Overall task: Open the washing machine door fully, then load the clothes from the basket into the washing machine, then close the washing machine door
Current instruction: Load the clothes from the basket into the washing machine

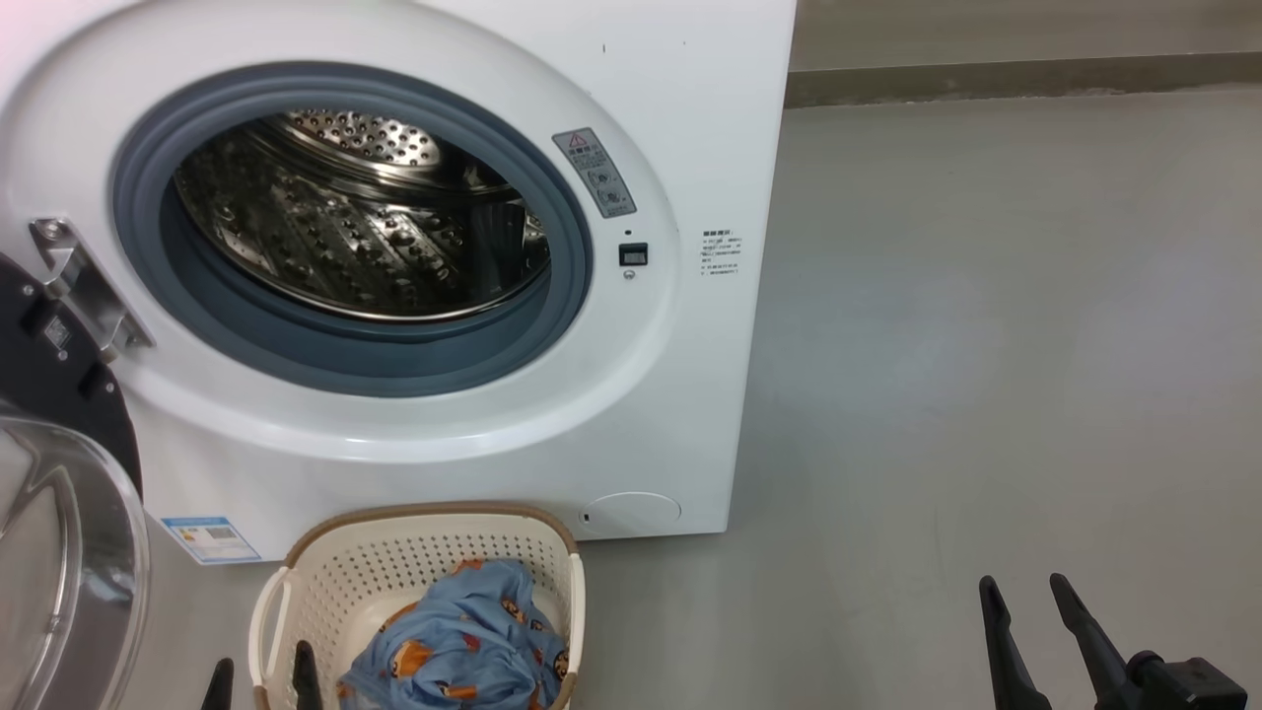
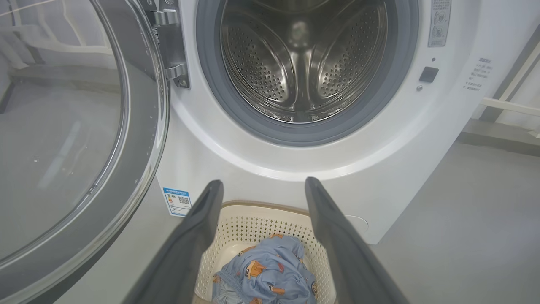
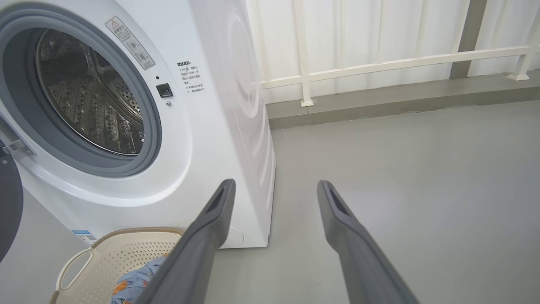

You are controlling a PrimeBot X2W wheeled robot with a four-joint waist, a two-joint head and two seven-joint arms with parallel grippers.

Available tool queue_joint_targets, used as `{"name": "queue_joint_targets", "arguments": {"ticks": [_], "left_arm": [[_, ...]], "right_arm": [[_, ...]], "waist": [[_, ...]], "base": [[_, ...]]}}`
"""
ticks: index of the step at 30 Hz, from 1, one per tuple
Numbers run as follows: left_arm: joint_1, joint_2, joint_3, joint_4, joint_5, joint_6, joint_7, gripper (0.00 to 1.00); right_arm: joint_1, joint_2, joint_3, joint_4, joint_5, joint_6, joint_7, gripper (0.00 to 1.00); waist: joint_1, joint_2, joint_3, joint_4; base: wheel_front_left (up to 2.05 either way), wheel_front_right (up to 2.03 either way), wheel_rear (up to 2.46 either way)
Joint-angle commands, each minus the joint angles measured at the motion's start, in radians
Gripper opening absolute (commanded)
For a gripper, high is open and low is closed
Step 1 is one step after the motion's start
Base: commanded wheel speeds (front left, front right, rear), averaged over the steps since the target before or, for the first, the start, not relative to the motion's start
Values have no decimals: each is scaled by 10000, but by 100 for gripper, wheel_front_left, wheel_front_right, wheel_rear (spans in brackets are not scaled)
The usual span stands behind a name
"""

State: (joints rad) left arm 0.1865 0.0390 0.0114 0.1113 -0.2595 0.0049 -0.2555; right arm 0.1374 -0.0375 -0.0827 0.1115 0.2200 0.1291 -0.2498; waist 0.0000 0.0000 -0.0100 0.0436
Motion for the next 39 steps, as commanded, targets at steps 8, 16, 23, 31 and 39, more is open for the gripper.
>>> {"name": "queue_joint_targets", "arguments": {"ticks": [8,16,23,31,39], "left_arm": [[-193,112,289,-230,-89,75,-63,100],[-220,112,302,-266,-122,53,-63,100],[-989,112,360,70,154,-170,-63,100],[-2632,155,368,1356,331,-681,-63,100],[-4665,622,261,3290,-6,-1109,77,100]], "right_arm": [[-183,-127,289,-237,-58,16,-120,100],[-287,-127,356,-281,-39,16,-120,100],[-688,-127,459,-333,-42,16,-120,100],[-1600,-127,723,-408,-16,16,-120,100],[-2565,-127,1029,-468,80,16,-120,100]], "waist": [[0,0,122,50],[0,0,549,10],[0,0,1642,-133],[0,0,3435,-507],[0,0,5185,-979]], "base": [[9,-9,0],[0,0,0],[0,0,0],[0,0,0],[0,0,0]]}}
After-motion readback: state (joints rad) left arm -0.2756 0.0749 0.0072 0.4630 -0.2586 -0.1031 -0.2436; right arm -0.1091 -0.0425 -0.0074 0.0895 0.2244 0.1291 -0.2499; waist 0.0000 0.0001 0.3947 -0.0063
